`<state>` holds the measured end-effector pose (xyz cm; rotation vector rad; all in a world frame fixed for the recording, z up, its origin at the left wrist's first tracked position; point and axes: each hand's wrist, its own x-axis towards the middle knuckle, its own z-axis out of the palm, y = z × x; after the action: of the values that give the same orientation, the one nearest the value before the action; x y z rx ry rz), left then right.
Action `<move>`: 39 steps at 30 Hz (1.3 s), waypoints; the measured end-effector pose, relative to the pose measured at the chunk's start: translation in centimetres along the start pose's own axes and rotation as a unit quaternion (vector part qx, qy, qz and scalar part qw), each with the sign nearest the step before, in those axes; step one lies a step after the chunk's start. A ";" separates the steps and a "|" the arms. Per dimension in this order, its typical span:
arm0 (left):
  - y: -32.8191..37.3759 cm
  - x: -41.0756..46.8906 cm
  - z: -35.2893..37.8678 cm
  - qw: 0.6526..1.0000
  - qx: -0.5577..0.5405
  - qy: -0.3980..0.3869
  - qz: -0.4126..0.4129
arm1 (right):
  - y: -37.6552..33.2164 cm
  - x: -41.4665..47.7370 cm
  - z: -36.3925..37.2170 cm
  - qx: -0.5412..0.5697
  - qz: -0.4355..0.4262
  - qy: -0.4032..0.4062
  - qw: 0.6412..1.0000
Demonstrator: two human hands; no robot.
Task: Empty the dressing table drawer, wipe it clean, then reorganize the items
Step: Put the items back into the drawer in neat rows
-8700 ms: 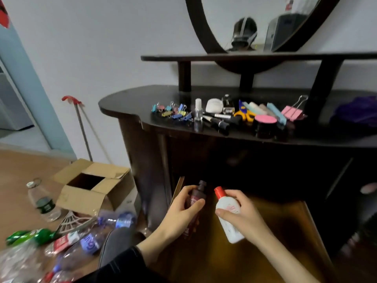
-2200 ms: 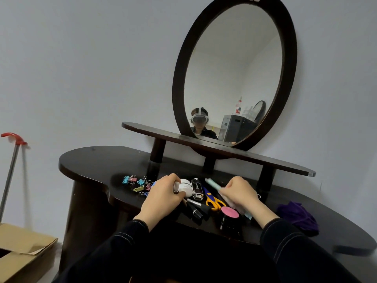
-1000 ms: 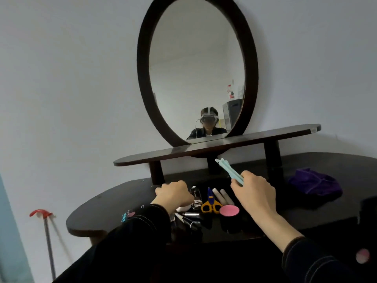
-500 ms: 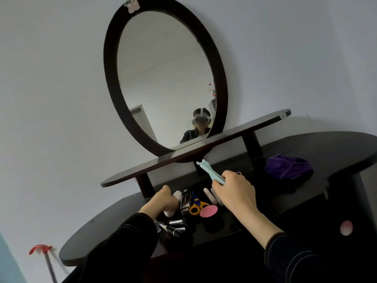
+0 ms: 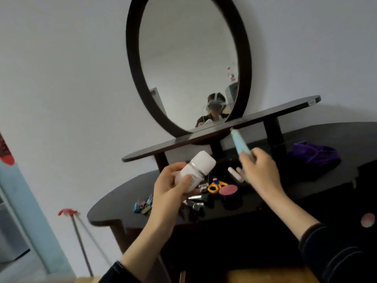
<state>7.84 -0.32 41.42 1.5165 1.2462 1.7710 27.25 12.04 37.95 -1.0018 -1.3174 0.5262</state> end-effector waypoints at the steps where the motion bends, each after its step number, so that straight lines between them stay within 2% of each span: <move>1: 0.0 -1.9 -0.2 0.997 -0.066 -0.014 -0.043 | -0.6 -0.8 -0.6 0.062 0.001 0.012 0.998; 4: -1.1 -6.4 -1.1 0.951 -0.247 -0.068 -0.174 | -1.9 -5.0 -2.9 0.162 -0.054 -0.024 0.985; 6: -2.8 -9.0 -1.7 0.907 -0.328 -0.097 -0.246 | -1.8 -9.0 -4.1 0.151 -0.099 -0.100 0.978; 8: -5.1 -11.6 -2.2 0.862 -0.397 -0.086 -0.303 | -1.0 -13.1 -4.9 0.129 -0.098 -0.177 0.971; 11: -8.9 -14.9 -2.8 0.828 -0.422 -0.062 -0.363 | 1.0 -17.7 -5.1 0.089 -0.065 -0.267 0.957; 15: -13.9 -17.9 -3.9 0.842 -0.337 -0.050 -0.418 | 5.1 -20.7 -3.8 0.034 -0.020 -0.342 0.939; 20: -18.7 -19.1 -5.2 0.880 -0.136 -0.055 -0.452 | 12.0 -22.4 -1.0 -0.015 0.118 -0.377 0.919; 24: -21.0 -19.3 -5.5 0.901 0.051 -0.140 -0.407 | 16.3 -23.7 0.5 -0.044 0.200 -0.373 0.905; 30: -23.6 -19.2 -4.5 0.899 0.188 -0.223 -0.326 | 18.7 -24.9 1.2 -0.169 0.221 -0.415 0.866; 34: -24.6 -19.5 -4.2 0.872 0.234 -0.317 -0.291 | 19.1 -25.2 1.3 -0.242 0.202 -0.419 0.851; 39: -24.4 -18.3 -3.3 0.764 0.340 -0.490 -0.246 | 19.7 -25.6 1.3 -0.264 0.175 -0.417 0.852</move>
<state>4.89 -5.22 11.31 1.8206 1.4948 0.0190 24.45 1.72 7.46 -1.5793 -2.1412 0.9787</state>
